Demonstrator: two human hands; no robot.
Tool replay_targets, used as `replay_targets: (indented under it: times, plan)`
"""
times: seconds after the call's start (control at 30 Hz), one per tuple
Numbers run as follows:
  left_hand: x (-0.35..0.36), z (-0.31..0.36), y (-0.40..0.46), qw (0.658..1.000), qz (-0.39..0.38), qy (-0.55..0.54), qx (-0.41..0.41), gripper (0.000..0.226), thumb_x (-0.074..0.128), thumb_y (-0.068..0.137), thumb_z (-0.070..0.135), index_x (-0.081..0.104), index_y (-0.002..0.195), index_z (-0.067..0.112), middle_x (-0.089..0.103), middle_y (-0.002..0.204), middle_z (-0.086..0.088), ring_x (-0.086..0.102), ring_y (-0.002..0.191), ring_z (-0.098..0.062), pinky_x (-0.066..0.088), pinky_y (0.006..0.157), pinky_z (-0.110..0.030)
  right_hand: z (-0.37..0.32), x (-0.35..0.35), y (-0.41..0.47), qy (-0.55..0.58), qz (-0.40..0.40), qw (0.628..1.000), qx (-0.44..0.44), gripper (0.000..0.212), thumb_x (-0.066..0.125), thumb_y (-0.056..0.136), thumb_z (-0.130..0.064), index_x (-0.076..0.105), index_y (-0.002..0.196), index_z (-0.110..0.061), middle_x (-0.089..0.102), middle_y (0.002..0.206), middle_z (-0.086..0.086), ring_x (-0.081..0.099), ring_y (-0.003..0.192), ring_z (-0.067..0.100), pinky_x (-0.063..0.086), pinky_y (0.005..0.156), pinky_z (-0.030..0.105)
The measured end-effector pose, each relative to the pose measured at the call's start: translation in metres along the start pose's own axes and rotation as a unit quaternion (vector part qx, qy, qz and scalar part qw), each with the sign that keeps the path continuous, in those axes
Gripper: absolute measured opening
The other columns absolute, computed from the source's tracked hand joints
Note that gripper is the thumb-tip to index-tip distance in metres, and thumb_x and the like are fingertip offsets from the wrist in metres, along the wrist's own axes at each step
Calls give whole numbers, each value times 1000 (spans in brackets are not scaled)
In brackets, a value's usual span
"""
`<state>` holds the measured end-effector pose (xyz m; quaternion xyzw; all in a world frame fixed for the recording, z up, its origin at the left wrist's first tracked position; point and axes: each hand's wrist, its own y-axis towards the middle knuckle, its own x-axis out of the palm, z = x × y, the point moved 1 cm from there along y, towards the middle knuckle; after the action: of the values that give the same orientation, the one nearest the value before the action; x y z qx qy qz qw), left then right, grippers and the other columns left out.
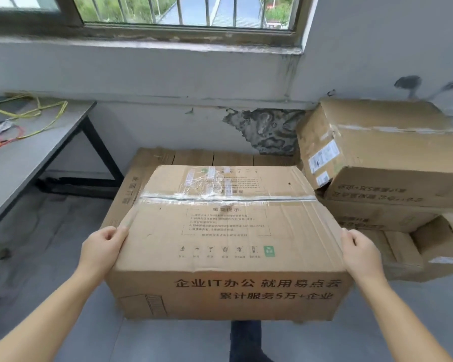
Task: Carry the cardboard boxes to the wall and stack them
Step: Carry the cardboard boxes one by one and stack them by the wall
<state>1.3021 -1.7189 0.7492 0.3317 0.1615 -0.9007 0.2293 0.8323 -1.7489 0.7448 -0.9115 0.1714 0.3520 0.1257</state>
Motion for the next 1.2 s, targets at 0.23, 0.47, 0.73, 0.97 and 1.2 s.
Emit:
replay_targets:
  times: [0.23, 0.47, 0.73, 0.97, 1.2]
  plan:
    - [65, 64, 110, 1000, 13, 12, -24, 42, 55, 94, 22, 37, 58, 8, 34, 58, -8, 31, 57, -22, 20, 55, -33, -38, 30, 149, -23, -5, 1000, 1, 39, 40, 100, -22, 30, 64, -9, 35, 57, 8, 30, 55, 22, 18, 54, 37]
    - [144, 102, 215, 1000, 20, 15, -7, 47, 52, 95, 18, 31, 54, 11, 33, 54, -6, 31, 56, -22, 20, 54, -35, -42, 91, 266, -121, 14, 993, -1, 39, 36, 101, -20, 36, 63, -9, 44, 56, 9, 39, 52, 25, 24, 51, 32]
    - [248, 55, 296, 995, -7, 93, -30, 43, 49, 97, 24, 39, 62, 2, 45, 59, -13, 45, 65, -34, 28, 60, -39, 10, 179, 311, -329, -87, 939, 46, 19, 42, 96, -7, 50, 109, 4, 52, 112, 21, 53, 105, 39, 42, 76, 41]
    - [281, 35, 303, 990, -97, 57, -88, 39, 34, 103, 24, 42, 135, 4, 47, 139, -17, 43, 125, -29, 31, 96, -34, 36, 203, 295, -329, -79, 939, 68, 54, 40, 97, -9, 24, 148, -2, 44, 127, 22, 40, 120, 36, 42, 83, 43]
    - [296, 46, 305, 982, -145, -70, -95, 36, 34, 103, 23, 44, 137, 17, 51, 126, 2, 46, 112, -14, 38, 83, -26, 41, 187, 288, -319, -75, 939, 101, 60, 43, 94, -7, 21, 150, -4, 37, 134, 23, 33, 123, 37, 40, 89, 44]
